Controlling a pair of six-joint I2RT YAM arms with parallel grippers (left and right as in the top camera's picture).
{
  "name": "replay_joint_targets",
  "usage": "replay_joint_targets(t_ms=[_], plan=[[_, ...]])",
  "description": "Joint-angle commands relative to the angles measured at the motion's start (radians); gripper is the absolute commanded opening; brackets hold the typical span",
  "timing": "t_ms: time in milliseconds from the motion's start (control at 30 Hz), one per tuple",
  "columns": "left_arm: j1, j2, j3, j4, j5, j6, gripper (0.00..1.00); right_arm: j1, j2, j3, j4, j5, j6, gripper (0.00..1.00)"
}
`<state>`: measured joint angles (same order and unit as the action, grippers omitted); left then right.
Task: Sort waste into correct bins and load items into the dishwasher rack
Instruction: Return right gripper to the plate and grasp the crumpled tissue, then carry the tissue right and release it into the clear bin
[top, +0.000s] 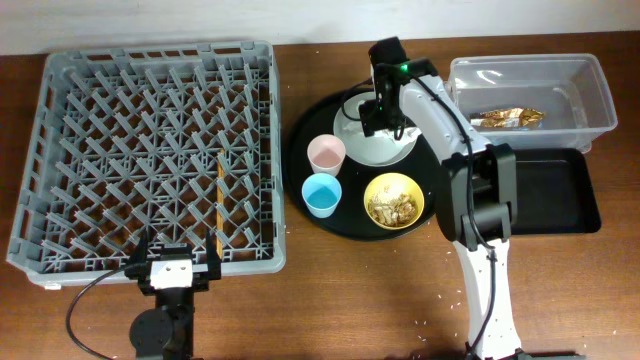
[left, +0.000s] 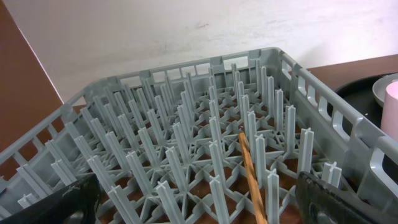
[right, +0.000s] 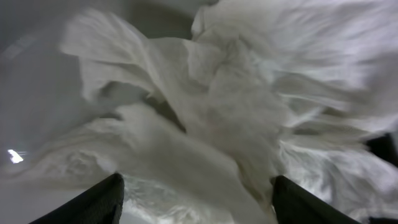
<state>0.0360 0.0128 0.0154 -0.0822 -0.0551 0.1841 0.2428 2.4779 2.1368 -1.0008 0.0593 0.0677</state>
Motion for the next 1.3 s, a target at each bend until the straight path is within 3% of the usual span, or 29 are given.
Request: replay_joint_targets(t_ms=[0, 33, 100, 167, 367, 600, 833, 1033, 1100, 1167, 1233, 1267], plan=[[0.007, -0.008, -0.006, 0.002, 0.011, 0.016, 0.99, -0.003, 0.047, 0.008, -0.013, -0.004, -0.011, 0.64], [0.007, -0.008, -0.006, 0.002, 0.011, 0.016, 0.99, -0.002, 0.048, 0.008, -0.017, -0.006, -0.012, 0.57], [0.007, -0.008, -0.006, 0.002, 0.011, 0.016, 0.99, -0.001, 0.047, 0.008, -0.024, -0.007, -0.011, 0.35], [0.007, -0.008, -0.006, 0.002, 0.011, 0.016, 0.99, -0.001, 0.042, 0.008, -0.039, -0.007, -0.011, 0.04], [0.007, -0.008, -0.006, 0.002, 0.011, 0.016, 0.99, -0.001, -0.054, 0.067, -0.119, -0.051, -0.008, 0.04], [0.007, -0.008, -0.006, 0.002, 0.011, 0.016, 0.99, -0.056, -0.261, 0.141, -0.179, -0.063, 0.117, 0.04], [0.007, -0.008, -0.006, 0.002, 0.011, 0.016, 1.00, -0.288, -0.345, 0.139, -0.242, -0.048, 0.305, 0.04], [0.007, -0.008, -0.006, 0.002, 0.011, 0.016, 0.99, -0.438, -0.343, 0.060, -0.199, -0.049, 0.342, 0.04], [0.007, -0.008, -0.006, 0.002, 0.011, 0.016, 0.99, -0.463, -0.343, 0.018, -0.144, -0.049, 0.341, 0.08], [0.007, -0.008, -0.006, 0.002, 0.011, 0.016, 0.99, -0.471, -0.343, -0.012, -0.101, -0.048, 0.341, 0.28], [0.007, -0.008, -0.006, 0.002, 0.011, 0.016, 0.99, -0.472, -0.343, -0.040, -0.053, -0.050, 0.341, 0.78], [0.007, -0.008, -0.006, 0.002, 0.011, 0.016, 0.99, -0.470, -0.343, -0.046, -0.039, -0.052, 0.341, 0.93]])
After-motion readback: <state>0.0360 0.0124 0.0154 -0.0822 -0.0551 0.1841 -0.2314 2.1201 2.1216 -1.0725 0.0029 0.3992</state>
